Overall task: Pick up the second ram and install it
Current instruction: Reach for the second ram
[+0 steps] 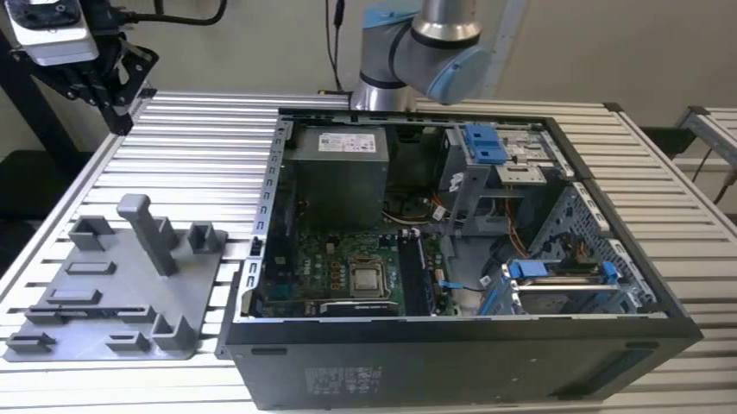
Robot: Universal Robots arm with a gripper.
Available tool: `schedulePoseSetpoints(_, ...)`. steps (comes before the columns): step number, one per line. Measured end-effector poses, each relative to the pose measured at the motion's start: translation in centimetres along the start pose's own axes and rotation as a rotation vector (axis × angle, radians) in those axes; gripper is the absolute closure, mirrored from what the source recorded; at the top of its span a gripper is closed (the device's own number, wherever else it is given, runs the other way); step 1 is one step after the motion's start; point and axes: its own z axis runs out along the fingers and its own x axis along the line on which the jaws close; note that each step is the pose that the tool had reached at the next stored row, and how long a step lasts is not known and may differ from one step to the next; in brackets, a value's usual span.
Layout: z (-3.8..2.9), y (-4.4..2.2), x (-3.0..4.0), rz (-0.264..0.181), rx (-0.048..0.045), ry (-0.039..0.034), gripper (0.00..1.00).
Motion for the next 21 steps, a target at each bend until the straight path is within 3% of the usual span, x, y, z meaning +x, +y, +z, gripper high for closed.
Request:
schedulePoseSetpoints(8,0.04,-0.18,1.88,0.0,0.0,-0.0001,0.89)
schedulePoseSetpoints(17,0.15,-0.76,5.61,0.0,0.0,-0.0001,0.89)
schedulePoseSetpoints(21,0.18,-0.84,6.14,0.0,0.0001,0.0,0.89)
